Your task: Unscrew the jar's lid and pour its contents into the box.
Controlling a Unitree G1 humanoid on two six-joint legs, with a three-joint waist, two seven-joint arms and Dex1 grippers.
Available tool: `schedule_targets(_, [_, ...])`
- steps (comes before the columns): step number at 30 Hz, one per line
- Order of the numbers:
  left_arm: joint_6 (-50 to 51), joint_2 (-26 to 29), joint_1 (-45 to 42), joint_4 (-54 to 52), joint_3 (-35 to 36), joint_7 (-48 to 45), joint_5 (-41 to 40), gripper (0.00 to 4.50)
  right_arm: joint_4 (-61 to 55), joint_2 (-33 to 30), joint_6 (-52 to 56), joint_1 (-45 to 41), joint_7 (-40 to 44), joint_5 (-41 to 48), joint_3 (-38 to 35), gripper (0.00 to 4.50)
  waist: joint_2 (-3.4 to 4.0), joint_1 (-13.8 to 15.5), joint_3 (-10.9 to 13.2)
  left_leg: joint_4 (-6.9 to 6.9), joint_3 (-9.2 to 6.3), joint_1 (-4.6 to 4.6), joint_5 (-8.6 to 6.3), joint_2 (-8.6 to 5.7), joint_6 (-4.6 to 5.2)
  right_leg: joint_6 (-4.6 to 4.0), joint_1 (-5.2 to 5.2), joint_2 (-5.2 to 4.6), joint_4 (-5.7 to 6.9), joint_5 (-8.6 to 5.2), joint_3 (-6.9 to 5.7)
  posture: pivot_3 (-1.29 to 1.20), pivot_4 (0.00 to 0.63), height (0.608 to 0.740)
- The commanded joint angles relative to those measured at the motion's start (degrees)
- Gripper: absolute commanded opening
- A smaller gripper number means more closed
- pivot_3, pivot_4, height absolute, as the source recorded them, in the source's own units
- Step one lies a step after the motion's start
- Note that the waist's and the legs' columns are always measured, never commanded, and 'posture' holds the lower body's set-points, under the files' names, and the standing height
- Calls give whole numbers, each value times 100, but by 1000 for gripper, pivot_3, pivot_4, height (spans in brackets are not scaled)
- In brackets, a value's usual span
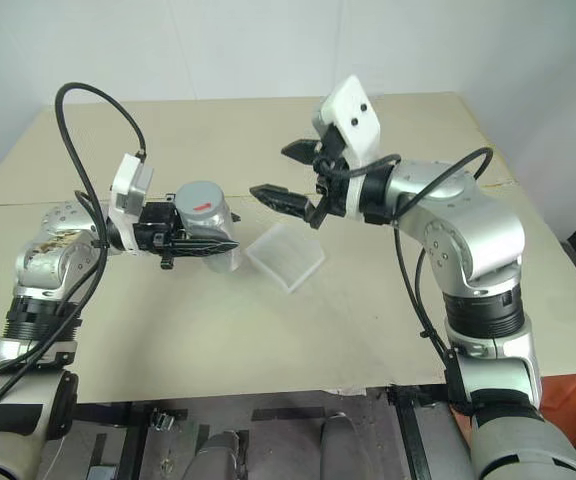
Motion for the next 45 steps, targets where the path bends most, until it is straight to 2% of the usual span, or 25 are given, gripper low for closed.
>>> schedule_targets(1, [-125, -36, -180, 6, 49, 10, -14, 1937, -406, -125, -144, -13, 230, 243, -178, 4451, 0, -2, 0, 0, 0, 0, 0, 0, 0, 0, 0, 0, 0, 0, 0, 0, 150, 740])
schedule_targets(6, [-255, -190, -274, 196, -10, 93, 107, 1937, -623, 7, 4, -128, 161, 513, -182, 4451, 0, 4, 0, 0, 0, 0, 0, 0, 0, 0, 1, 0, -1, 0, 0, 0, 150, 740])
schedule_targets(12, [-329, -327, -331, 243, -70, 94, 154, 1937, -568, 363, 143, -377, -183, 382, 210, 4451, 0, -9, 0, 0, 0, 1, 0, 0, 0, 0, 0, 0, 1, 0, 0, 0, 150, 740])
schedule_targets(33, [-261, -247, -223, 79, -46, 96, 111, 1937, -207, 862, 270, -615, -522, 201, 598, 4451, 0, -2, 0, 0, -2, 1, 0, 0, -1, 0, 0, 0, 1, 0, 0, 0, 150, 740])
schedule_targets(38, [-262, -243, -189, 51, -42, 108, 108, 1937, -156, 875, 306, -675, -469, 224, 577, 2868, 0, -4, 0, 0, -2, 1, 1, 0, -1, 0, 0, 0, 1, 0, 0, 0, 150, 740])
schedule_targets(41, [-262, -238, -179, 35, -41, 120, 109, 1937, -124, 861, 342, -705, -429, 259, 526, 2755, 0, -5, 0, 0, -2, 1, 0, 0, -1, 0, 0, 0, 1, 0, 0, 0, 150, 740])
schedule_targets(45, [-265, -214, -134, 31, -43, 120, 121, 1937, 122, 939, 699, -1004, -520, 643, 62, 2755, 0, -4, 0, 0, -2, 1, 0, 0, -1, 0, 0, 0, 1, 0, 0, 0, 150, 740])
